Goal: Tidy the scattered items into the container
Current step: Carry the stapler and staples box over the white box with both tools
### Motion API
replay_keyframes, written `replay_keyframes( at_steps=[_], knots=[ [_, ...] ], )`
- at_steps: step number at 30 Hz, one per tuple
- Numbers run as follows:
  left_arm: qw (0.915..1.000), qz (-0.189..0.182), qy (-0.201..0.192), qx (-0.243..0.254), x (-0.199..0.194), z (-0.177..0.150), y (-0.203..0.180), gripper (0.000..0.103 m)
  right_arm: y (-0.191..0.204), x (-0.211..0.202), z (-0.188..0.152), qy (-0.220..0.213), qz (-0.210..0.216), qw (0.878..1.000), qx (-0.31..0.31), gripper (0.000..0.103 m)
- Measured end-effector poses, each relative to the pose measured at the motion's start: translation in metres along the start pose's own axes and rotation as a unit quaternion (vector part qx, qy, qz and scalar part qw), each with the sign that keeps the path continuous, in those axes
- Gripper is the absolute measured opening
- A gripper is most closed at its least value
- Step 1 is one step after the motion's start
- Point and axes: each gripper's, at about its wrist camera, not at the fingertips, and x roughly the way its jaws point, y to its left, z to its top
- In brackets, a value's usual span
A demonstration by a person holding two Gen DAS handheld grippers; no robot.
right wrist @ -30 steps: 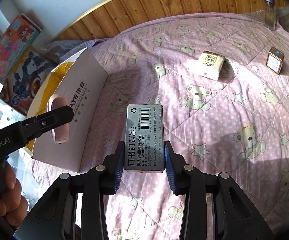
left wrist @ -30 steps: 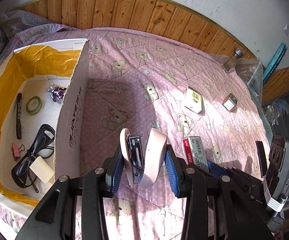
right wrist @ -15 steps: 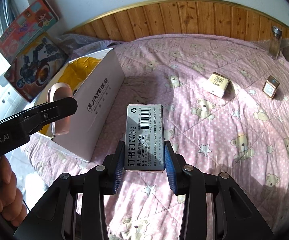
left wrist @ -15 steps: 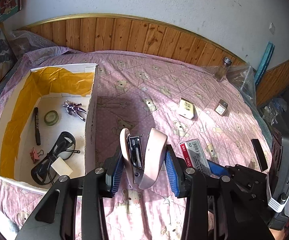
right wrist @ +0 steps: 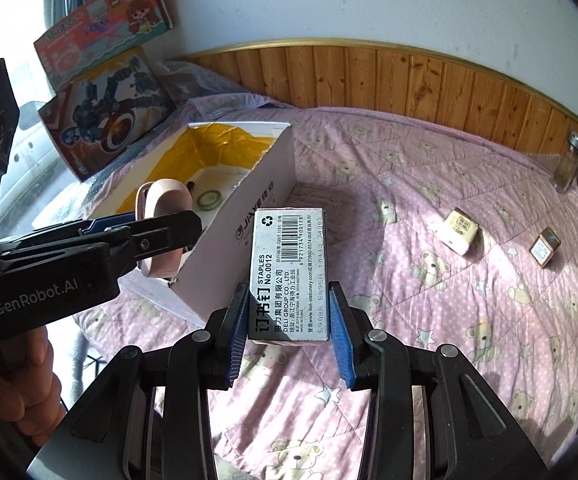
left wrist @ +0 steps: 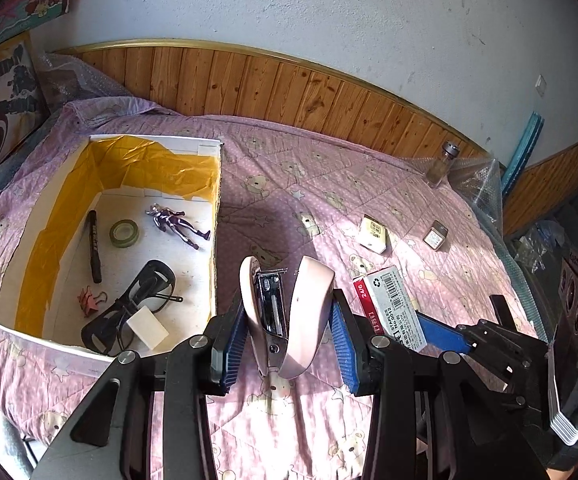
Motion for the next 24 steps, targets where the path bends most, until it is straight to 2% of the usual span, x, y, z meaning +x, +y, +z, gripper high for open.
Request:
replay_keyframes(
  at_steps=[15,24],
  knots=[
    [0.9959,-0.002,-0.014,-0.090,-0.029,0.000,0.077,0.041,0.047,0.013,0.033,0.005,0.040,0.998,-0.045,0.039],
    [0.9945,0.012,-0.027,-0.100,-0.039,0.015,0.107,0.041,0.065,0.026,0.051,0.008,0.058,0.996,-0.067,0.039]
  ],
)
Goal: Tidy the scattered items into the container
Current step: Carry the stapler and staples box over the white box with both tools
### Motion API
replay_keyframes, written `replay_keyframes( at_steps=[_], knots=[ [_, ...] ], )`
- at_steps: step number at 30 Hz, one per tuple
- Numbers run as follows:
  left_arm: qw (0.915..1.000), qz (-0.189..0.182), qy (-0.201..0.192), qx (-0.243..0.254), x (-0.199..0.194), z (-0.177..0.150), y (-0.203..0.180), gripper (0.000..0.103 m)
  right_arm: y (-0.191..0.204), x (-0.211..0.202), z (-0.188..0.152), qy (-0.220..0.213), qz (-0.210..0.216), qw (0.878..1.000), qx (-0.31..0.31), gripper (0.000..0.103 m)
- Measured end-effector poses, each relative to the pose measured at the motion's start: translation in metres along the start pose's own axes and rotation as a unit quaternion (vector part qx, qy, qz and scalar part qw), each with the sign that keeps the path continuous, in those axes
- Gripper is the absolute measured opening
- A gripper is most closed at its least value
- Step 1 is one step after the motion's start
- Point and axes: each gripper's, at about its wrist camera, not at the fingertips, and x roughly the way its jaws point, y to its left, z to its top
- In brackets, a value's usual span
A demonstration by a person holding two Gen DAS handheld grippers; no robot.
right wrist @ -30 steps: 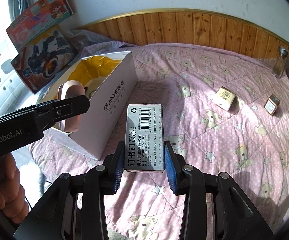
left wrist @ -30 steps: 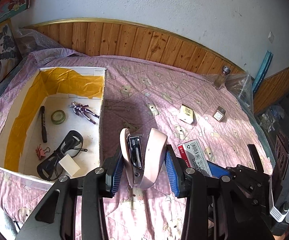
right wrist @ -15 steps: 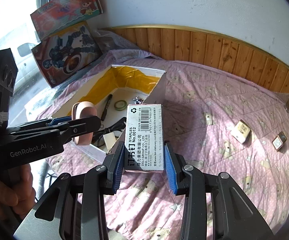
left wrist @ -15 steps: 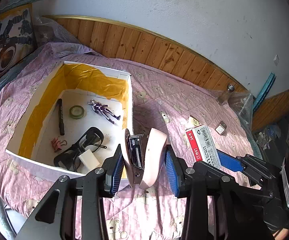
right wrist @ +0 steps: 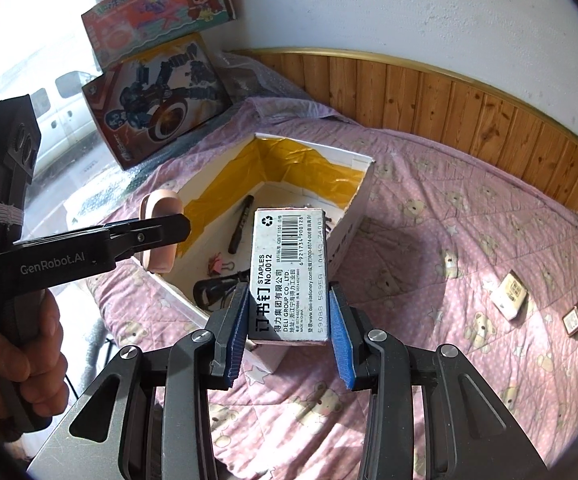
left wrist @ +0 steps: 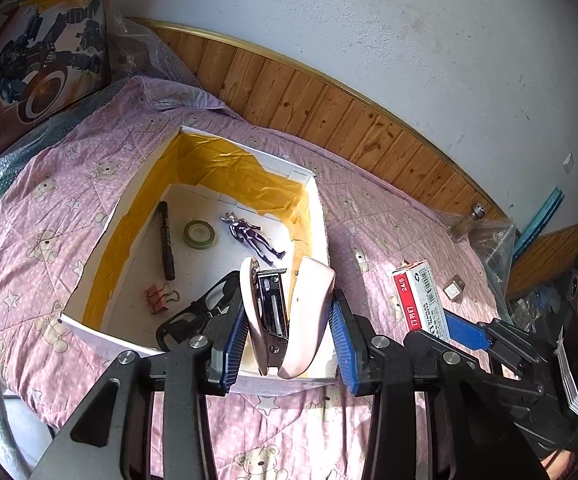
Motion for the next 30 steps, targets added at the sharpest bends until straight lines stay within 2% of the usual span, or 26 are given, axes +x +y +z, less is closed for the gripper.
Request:
replay_keyframes(
  at_steps=[4,16,30],
  knots=[
    [1.0000,0.006,-0.004,0.005,-0.001,0.012,0.005,0.041,0.005,0.005,0.009,0.001,0.009,1.000,-0.014,0.039],
    [1.0000,-0.007,0.000,0.007,0.000,0.065,0.017,0.041,0.013,0.024,0.043,0.004,0.043,0.998,-0.043,0.039],
    [0.9994,0.006,0.032,0.005,0.040,0.114,0.034,0.041,-0.005,0.060,0.077,0.023,0.063,0.997,-0.049,0.039]
  ],
)
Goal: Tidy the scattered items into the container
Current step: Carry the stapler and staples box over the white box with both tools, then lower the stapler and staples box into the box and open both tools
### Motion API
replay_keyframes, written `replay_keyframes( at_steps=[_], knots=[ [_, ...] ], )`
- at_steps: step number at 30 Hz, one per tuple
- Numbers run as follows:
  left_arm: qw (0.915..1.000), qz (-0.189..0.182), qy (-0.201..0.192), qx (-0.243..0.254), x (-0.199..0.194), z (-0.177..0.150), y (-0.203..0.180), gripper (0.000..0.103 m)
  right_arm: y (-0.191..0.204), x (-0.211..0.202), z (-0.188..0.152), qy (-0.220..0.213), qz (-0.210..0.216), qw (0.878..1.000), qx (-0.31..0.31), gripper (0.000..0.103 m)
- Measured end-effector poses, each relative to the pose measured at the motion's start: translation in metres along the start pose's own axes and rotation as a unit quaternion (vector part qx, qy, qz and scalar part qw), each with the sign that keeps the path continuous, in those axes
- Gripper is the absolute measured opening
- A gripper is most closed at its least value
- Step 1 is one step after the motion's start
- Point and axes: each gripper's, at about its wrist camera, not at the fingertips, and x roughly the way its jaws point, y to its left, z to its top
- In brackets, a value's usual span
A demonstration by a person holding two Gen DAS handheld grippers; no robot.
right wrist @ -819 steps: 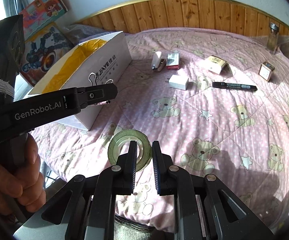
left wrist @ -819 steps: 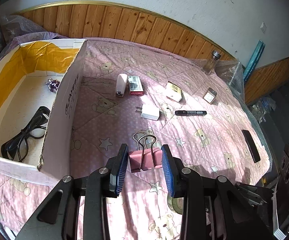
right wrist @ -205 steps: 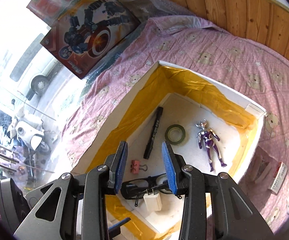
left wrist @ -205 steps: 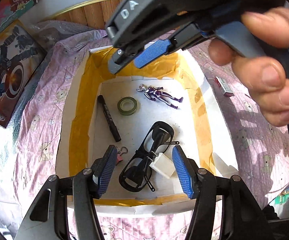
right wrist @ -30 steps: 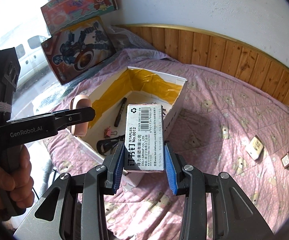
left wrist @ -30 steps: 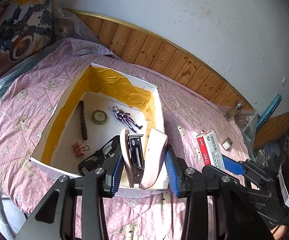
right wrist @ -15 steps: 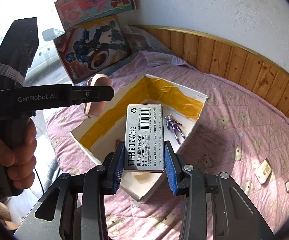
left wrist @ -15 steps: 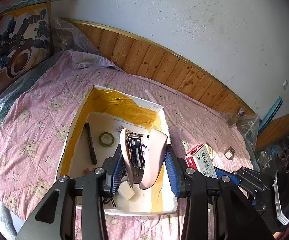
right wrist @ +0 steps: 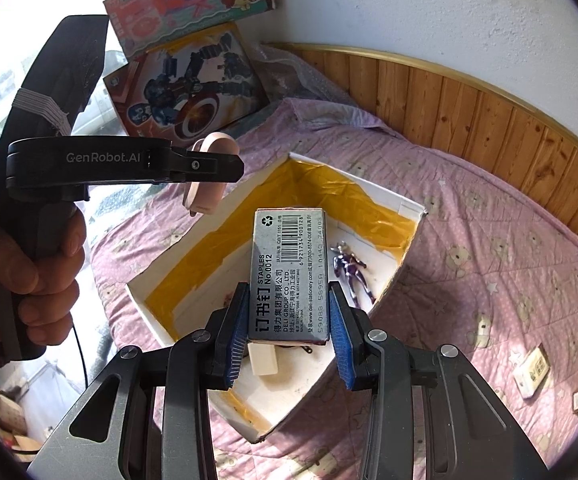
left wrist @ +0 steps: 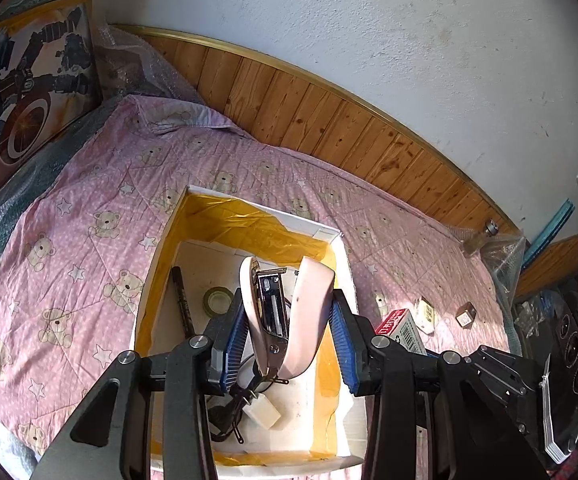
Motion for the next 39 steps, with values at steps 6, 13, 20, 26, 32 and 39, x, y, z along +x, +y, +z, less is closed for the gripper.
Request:
replay_keyframes(
  at_steps=[6,13,20,26,32,39],
  knots=[
    [0.9998,0.006,0.020,0.001,0.023,0.018,0.002,0.041,0.003,0.018,0.012,0.012,0.012,1.000,-0.010,0.039],
    [0.9987,0.031,0.037,0.014,0.054,0.033,0.006,0.041,-0.003,0.043,0.021,0.038,0.024,0.999,-0.006,0.039],
    [0.9973,0.051,0.050,0.013,0.079,0.039,0.018,0.041,-0.014,0.065,0.026,0.063,0.031,0.998,0.006,0.039],
    [0.9961,0.059,0.064,0.009,0.100,0.040,0.026,0.041,-0.024,0.085,0.031,0.086,0.043,0.995,0.022,0.039],
    [0.9941,0.076,0.078,0.012,0.122,0.038,0.030,0.041,-0.030,0.101,0.034,0.104,0.047,0.993,0.032,0.039],
    [0.9919,0.088,0.092,-0.007,0.142,0.039,0.041,0.041,-0.040,0.122,0.033,0.134,0.051,0.988,0.055,0.039]
  ],
)
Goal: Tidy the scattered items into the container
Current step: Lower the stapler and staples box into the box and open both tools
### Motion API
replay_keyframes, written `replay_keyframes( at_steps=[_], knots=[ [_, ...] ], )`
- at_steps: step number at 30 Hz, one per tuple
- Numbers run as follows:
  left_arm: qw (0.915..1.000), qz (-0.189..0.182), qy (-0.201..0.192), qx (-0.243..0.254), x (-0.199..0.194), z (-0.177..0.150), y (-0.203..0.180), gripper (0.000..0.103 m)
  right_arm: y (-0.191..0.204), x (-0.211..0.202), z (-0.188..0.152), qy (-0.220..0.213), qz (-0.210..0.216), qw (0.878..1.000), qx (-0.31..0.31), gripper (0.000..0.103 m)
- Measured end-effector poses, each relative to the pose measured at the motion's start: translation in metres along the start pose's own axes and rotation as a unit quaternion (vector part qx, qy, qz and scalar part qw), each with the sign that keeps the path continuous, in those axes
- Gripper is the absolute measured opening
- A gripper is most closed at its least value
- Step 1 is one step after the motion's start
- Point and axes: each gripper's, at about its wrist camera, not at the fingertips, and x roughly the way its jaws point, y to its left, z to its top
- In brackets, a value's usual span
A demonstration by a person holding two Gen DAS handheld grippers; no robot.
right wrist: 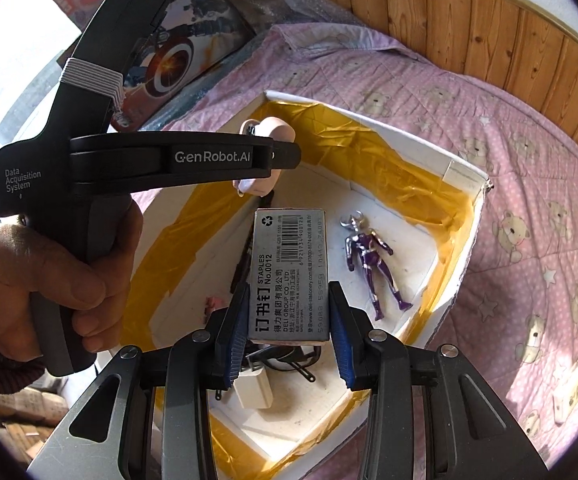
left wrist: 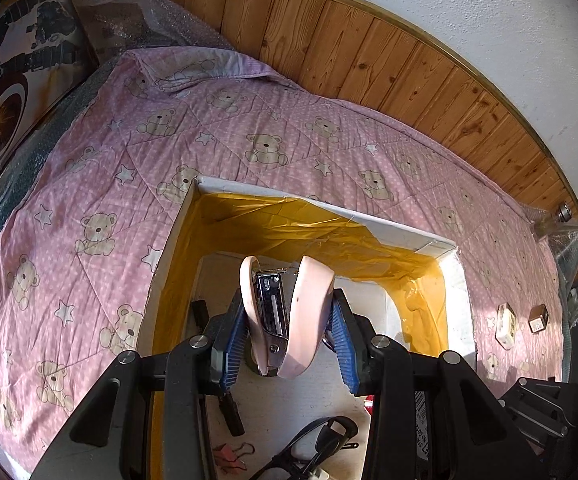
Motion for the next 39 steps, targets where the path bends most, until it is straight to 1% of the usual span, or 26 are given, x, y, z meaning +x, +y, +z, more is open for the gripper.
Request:
replay_keyframes(
  at_steps=[8,13,19,23,29,30,34,36,38,39],
  knots=[
    [0.9997,0.006,0.021,-0.012,0.023,0.005,0.003,0.041,-0.010,0.019,0.008,0.030,0.008,0.999,0.036,0.039],
    [0.9993,0.013,0.027,-0.021,0.036,0.007,0.008,0.041,-0.014,0.032,0.012,0.048,0.017,0.997,0.059,0.039],
    [0.9988,0.019,0.035,-0.028,0.051,0.005,0.010,0.041,-0.012,0.048,0.016,0.067,0.011,0.996,0.061,0.039],
    [0.9986,0.034,0.033,-0.024,0.059,0.005,0.010,0.041,-0.013,0.059,0.019,0.079,0.007,0.995,0.064,0.039],
    [0.9979,0.041,0.044,-0.022,0.075,0.004,0.010,0.041,-0.012,0.069,0.022,0.094,-0.003,0.993,0.065,0.039],
    [0.9979,0.041,0.046,-0.021,0.076,0.005,0.010,0.041,-0.012,0.070,0.022,0.096,-0.003,0.993,0.065,0.039],
    [0.9979,0.023,0.060,-0.011,0.083,0.009,0.014,0.042,-0.010,0.076,0.024,0.103,-0.001,0.993,0.063,0.040],
    [0.9974,0.023,0.068,-0.001,0.087,0.010,0.013,0.043,-0.011,0.081,0.025,0.107,0.002,0.992,0.065,0.042],
    [0.9969,0.021,0.075,0.007,0.092,0.012,0.013,0.043,-0.012,0.085,0.026,0.118,0.017,0.990,0.073,0.042],
    [0.9971,0.026,0.072,0.005,0.092,0.012,0.014,0.044,-0.012,0.085,0.027,0.119,0.021,0.990,0.075,0.047]
  ],
)
